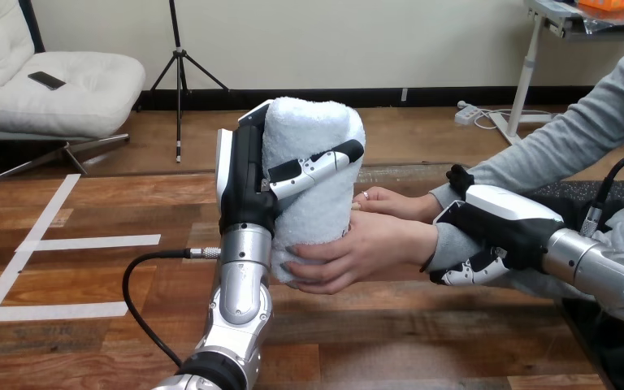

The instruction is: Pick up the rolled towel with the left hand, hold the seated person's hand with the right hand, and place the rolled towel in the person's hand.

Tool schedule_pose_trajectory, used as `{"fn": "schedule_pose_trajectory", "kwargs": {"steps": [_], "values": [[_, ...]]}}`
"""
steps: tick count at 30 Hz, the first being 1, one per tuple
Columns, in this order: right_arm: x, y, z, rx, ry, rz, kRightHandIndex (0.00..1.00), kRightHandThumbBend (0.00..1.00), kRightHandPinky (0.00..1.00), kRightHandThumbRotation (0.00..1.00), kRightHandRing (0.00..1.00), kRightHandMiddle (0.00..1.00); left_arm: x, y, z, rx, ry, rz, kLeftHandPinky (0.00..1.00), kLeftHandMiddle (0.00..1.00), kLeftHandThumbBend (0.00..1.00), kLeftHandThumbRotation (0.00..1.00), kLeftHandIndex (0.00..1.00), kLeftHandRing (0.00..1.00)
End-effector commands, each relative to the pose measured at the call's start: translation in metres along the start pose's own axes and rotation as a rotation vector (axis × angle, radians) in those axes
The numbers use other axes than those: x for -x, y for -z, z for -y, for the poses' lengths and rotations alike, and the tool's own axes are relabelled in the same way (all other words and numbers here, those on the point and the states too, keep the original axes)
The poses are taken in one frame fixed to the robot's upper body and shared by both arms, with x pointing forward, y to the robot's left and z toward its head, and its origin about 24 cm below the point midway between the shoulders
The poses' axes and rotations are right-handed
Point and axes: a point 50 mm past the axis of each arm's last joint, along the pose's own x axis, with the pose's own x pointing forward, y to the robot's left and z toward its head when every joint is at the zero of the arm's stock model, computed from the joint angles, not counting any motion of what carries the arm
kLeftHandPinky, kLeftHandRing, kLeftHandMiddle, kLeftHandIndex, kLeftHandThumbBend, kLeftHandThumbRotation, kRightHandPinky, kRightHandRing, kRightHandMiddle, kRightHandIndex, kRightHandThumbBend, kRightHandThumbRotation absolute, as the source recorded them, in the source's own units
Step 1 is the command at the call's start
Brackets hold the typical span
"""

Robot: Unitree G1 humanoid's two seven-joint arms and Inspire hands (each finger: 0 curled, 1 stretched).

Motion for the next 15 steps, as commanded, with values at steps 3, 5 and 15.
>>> {"fn": "schedule_pose_trajectory", "kwargs": {"steps": [3,5,15], "values": [[-0.0088,-0.0190,0.0219,-0.006,0.104,0.084,0.39,0.37,0.26,0.14,0.31,0.37,-0.0020,-0.0144,0.0288,0.067,0.065,0.070,0.32,0.40,0.57,0.00,0.42,0.36],[-0.0087,-0.0188,0.0219,-0.007,0.103,0.083,0.39,0.37,0.26,0.14,0.31,0.37,-0.0020,-0.0145,0.0290,0.067,0.067,0.071,0.32,0.41,0.57,0.00,0.42,0.36],[-0.0081,-0.0182,0.0216,-0.010,0.100,0.084,0.39,0.37,0.26,0.12,0.31,0.37,-0.0028,-0.0146,0.0282,0.092,0.068,0.066,0.32,0.41,0.58,0.00,0.42,0.36]]}}
